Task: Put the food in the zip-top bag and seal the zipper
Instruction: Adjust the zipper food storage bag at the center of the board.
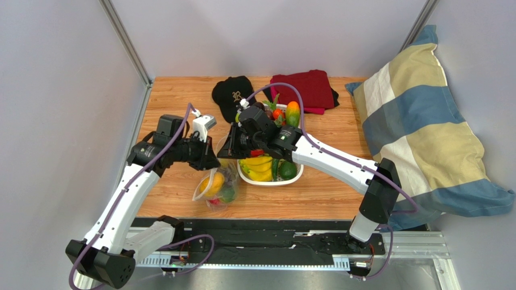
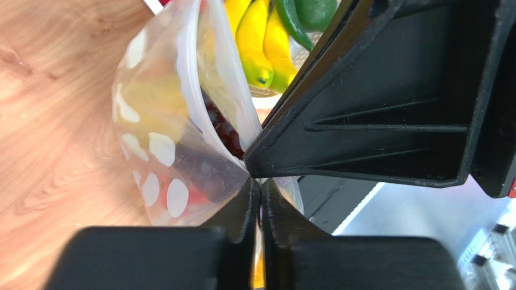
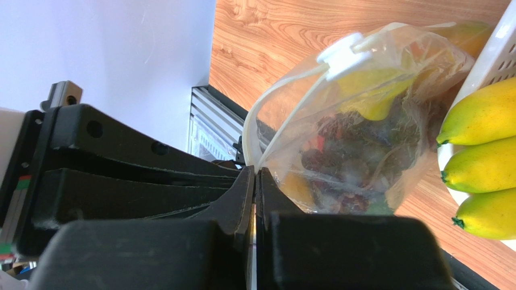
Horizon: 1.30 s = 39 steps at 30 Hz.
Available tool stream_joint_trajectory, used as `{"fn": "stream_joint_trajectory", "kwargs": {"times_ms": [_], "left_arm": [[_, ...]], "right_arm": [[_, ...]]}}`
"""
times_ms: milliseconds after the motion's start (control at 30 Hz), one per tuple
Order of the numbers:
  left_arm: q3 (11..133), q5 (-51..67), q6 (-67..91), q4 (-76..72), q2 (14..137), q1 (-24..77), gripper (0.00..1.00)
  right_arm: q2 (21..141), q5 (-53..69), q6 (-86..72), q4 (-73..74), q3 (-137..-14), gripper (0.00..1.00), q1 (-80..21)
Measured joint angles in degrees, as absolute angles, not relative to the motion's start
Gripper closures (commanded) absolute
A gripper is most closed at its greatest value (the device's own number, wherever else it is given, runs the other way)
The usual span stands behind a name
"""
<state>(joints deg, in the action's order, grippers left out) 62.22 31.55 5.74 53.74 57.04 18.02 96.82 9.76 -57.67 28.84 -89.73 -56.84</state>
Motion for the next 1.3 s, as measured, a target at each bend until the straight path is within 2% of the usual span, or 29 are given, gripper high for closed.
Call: {"fn": "stream_joint_trajectory", "kwargs": {"times_ms": [67,133,167,233,267,333,367,467,667,900,1100,1300], "left_arm": [[62.7,30.5,5.0,54.2,57.4,18.3,1.00],[63.8,30.0,3.6,55.6,57.9,18.4,1.00],[64.9,29.8,2.5,56.9,58.4,18.5,1.00],[67.2,29.3,0.0,59.7,58.9,18.5,1.00],[68.7,28.9,-1.9,61.6,59.0,18.5,1.00],[71.7,28.8,-6.0,64.8,58.7,18.4,1.00],[73.2,28.9,-7.8,66.2,58.3,18.3,1.00],[77.0,30.3,-13.5,69.7,55.6,18.3,1.00],[81.7,38.0,-27.9,76.9,52.2,18.3,1.00],[83.8,46.0,-42.4,78.8,58.2,18.3,1.00],[84.1,47.4,-49.4,78.9,60.7,21.2,1.00],[90.8,40.2,-50.5,79.2,60.4,22.6,1.00]], "right_arm": [[96.8,9.5,-57.6,28.6,-89.4,0.98,-56.8],[96.5,9.7,-57.2,27.6,-88.7,0.85,-56.9],[96.3,9.9,-57.0,26.8,-88.4,0.74,-56.9],[95.2,10.8,-55.7,25.3,-87.1,0.60,-56.8],[94.1,12.1,-54.2,24.9,-86.2,0.46,-56.6],[91.4,15.6,-50.5,24.7,-84.7,0.32,-55.7],[90.3,17.1,-49.3,24.6,-84.2,0.22,-55.4],[85.4,23.0,-42.3,24.6,-82.9,0.08,-54.0],[73.2,26.5,-26.5,26.4,-81.7,0.07,-52.5],[60.4,25.8,-8.6,27.2,-71.0,0.08,-52.6],[60.7,26.4,-0.8,27.4,-65.8,0.11,-52.7],[63.5,27.6,1.2,27.2,-65.9,0.11,-52.7]]}}
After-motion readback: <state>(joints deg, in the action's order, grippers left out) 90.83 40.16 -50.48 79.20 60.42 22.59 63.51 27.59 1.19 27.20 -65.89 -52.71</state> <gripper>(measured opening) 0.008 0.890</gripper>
